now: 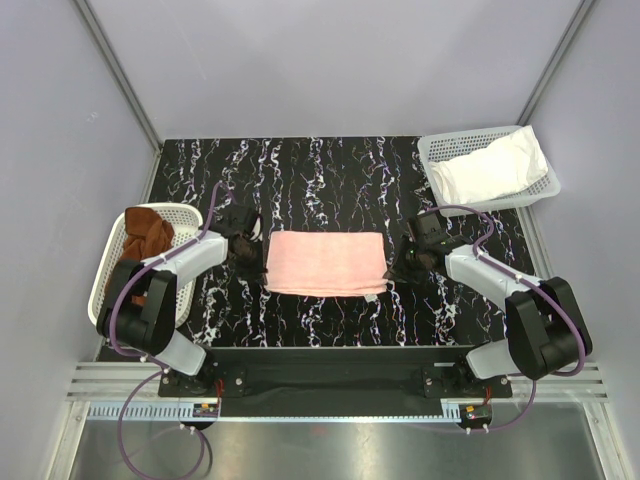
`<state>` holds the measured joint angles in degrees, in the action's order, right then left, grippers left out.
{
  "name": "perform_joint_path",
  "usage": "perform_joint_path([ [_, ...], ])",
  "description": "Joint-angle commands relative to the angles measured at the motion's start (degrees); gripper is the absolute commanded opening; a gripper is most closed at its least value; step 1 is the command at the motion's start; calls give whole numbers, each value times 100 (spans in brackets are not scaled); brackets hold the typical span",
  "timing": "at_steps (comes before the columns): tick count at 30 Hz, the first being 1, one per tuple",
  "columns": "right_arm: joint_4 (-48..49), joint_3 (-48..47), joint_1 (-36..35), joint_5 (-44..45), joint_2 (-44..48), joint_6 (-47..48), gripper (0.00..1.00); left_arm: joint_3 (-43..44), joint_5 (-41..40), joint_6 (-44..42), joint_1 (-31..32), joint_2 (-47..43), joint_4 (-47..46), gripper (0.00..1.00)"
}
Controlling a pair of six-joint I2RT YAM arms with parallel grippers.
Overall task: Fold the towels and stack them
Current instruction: Fold the towel
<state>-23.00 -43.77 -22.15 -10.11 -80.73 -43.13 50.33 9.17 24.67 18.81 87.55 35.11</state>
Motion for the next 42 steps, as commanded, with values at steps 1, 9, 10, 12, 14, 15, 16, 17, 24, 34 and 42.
perform_joint_path([
  [1, -55, -70, -52, 44, 198, 182, 0, 372, -117, 12, 9, -106, 136, 0],
  [9, -125, -176, -44, 9, 198, 226, 0, 724, -205, -58, 18, -335, 567, 0],
  [10, -134, -193, -52, 9, 189, 227, 0, 750, -214, -76, 18, -326, 602, 0],
  [12, -239, -281, -52, -35, 207, 244, 0, 829, -275, -85, 18, -404, 751, 0],
  [14, -467, -413, -52, -79, 259, 270, 0, 926, -528, -85, 9, -554, 1013, 0],
  [15, -468, -396, -44, -114, 320, 253, 0, 883, -626, -67, 18, -685, 1041, 0],
  [16, -433, -317, -44, -158, 434, 236, 0, 813, -644, -58, 9, -895, 1015, 0],
  [17, -372, -47, -44, -228, 487, 218, 0, 725, -618, -50, 9, -932, 980, 0],
  [24, 718, 967, -52, -325, 374, 261, 0, 109, 6, -199, 0, -309, 532, 0],
  [34, 210, 775, -44, -308, 777, 262, 30, 64, -179, -278, 0, -71, 540, 38],
  [42, 154, -263, -44, 36, 727, 743, 21, 1365, -619, -384, 0, -264, 875, 41],
])
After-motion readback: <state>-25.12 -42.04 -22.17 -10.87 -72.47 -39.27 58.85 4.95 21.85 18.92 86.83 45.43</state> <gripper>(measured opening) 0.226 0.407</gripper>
